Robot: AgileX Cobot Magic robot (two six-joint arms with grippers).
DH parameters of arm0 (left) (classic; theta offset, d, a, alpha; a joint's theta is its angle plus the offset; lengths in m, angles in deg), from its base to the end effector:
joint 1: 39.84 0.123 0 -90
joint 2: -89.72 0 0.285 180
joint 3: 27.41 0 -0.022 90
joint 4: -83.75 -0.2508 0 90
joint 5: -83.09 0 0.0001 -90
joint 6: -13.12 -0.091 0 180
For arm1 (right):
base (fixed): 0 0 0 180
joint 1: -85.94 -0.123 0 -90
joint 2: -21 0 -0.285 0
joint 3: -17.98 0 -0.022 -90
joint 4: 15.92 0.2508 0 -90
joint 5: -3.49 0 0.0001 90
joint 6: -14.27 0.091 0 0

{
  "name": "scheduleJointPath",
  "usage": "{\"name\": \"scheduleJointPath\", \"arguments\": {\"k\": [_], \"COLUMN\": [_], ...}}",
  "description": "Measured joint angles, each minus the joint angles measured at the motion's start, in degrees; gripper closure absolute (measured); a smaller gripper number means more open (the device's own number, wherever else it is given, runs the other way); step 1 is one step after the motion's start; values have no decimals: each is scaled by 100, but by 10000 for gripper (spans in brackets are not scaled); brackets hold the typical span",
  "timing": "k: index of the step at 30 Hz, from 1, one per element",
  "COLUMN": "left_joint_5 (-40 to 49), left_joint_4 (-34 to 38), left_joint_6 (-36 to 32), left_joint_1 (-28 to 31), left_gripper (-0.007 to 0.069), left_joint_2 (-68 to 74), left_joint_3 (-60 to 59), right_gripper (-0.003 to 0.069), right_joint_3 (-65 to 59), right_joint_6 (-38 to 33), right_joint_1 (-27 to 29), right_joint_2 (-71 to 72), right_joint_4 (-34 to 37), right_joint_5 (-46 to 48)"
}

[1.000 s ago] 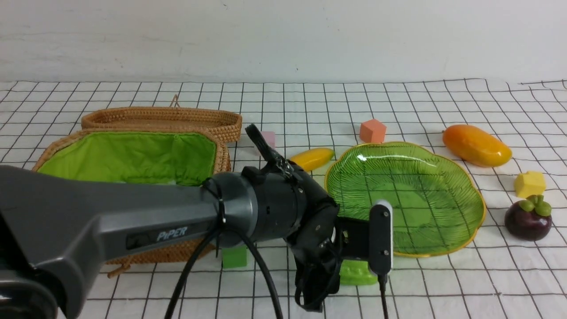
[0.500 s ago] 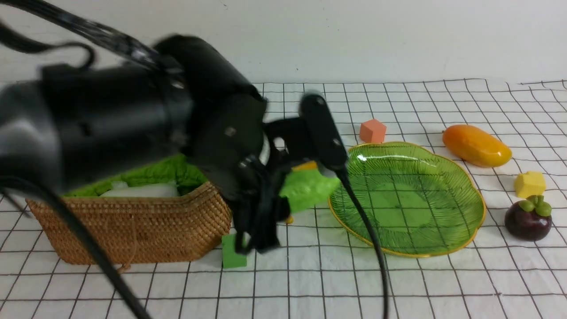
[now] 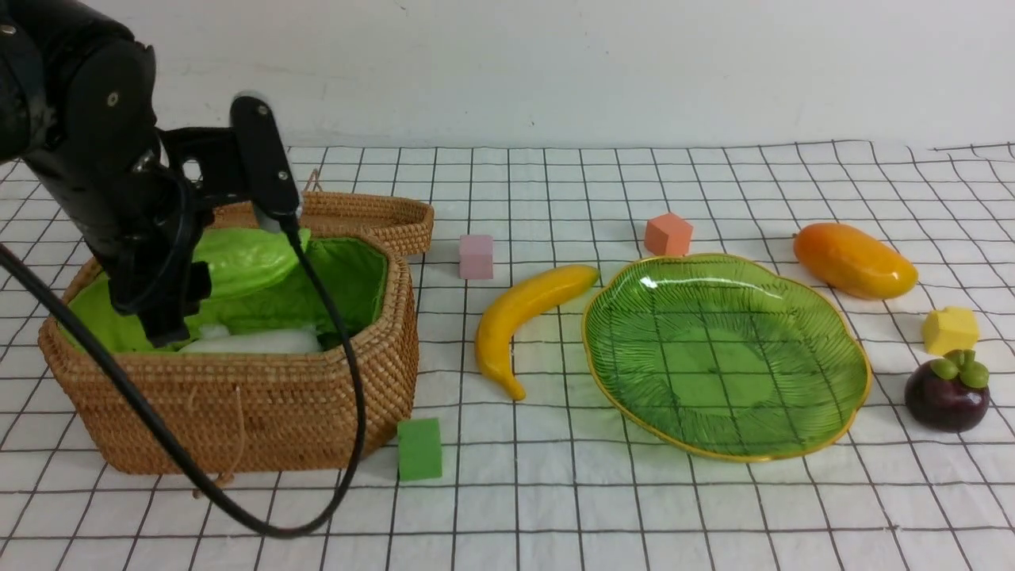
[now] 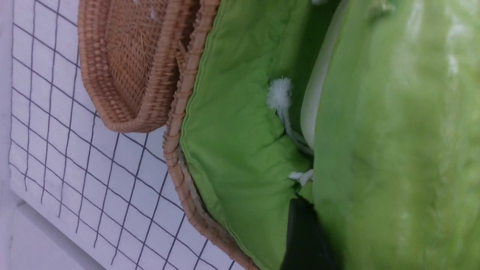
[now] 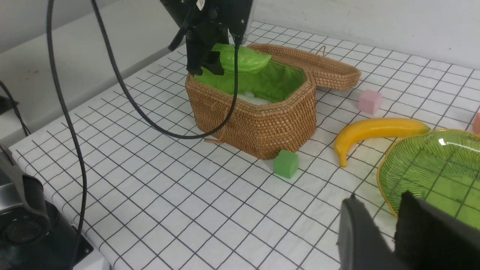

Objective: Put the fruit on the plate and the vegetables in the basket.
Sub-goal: Take a chayote with your left arm and place it on the basket on the left, then use the left arm to grab a banana and put it into the right plate

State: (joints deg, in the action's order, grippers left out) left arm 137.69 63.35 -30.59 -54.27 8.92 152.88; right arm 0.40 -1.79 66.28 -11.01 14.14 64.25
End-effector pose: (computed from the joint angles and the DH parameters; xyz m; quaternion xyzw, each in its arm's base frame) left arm 0.3338 -0.0592 0.3103 0.5238 0.8049 0.2157 0.1767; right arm -0.0008 0.0420 0.4298 -0.2672 0.7469 0.2753 0.5432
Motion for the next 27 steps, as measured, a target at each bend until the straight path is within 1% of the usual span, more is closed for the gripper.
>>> {"name": "scheduleJointPath", "arguments": {"k": [1,2,5,6,7,8,9,11,12,13,16,17,18,19,20,21,22,23,24,25,26,27], "left_joint_5": [-2,-21,-38,-38,-38,-38,-38,-57,-77,-122,-268,-287,-287,-229,-142,27,157,334,408,552,851,952], "left_joint_4": [0,0,34,51,143,172,259,546,738,1014,1761,1957,1985,2115,2139,2145,2125,2094,2085,2041,2001,1968], "left_joint_6": [0,9,228,272,553,656,908,1497,1797,2188,3210,3525,3584,3940,4187,4371,4505,4609,4625,4680,4758,4772], "left_joint_1": [9,36,42,42,42,42,42,42,17,-40,-470,-713,-764,-1138,-1444,-1670,-1850,-1982,-2002,-2063,-2116,-2117], "left_gripper": [202,182,57,42,-11,-26,-35,-25,-8,27,200,278,294,401,477,524,553,566,567,565,531,505], "left_joint_2": [0,22,37,37,37,37,37,37,37,31,14,25,22,79,170,320,449,649,738,934,1372,1666], "left_joint_3": [0,0,-14,-14,-14,-14,-14,-14,-14,-14,136,253,280,515,783,1104,1341,1655,1720,2046,2562,2806], "right_gripper": [475,475,475,475,475,475,475,475,475,475,475,474,473,473,472,470,468,468,468,467,466,466], "right_joint_3": [0,0,0,0,0,0,0,0,0,0,0,0,0,0,0,0,0,0,0,0,0,0], "right_joint_6": [0,0,0,0,0,0,0,0,0,0,151,274,303,503,657,738,795,824,821,842,854,860], "right_joint_1": [0,0,0,0,0,0,0,0,0,0,0,0,0,0,-4,-4,-4,-4,-4,-4,-4,-4], "right_joint_2": [0,0,0,0,0,0,0,0,0,0,0,0,0,0,0,0,0,0,0,0,0,0], "right_joint_4": [0,0,0,0,0,0,0,-6,-23,-51,-265,-382,-406,-588,-716,-809,-861,-889,-889,-889,-883,-878], "right_joint_5": [0,0,0,0,0,0,6,29,43,69,163,172,172,178,183,183,183,183,183,183,191,213]}}
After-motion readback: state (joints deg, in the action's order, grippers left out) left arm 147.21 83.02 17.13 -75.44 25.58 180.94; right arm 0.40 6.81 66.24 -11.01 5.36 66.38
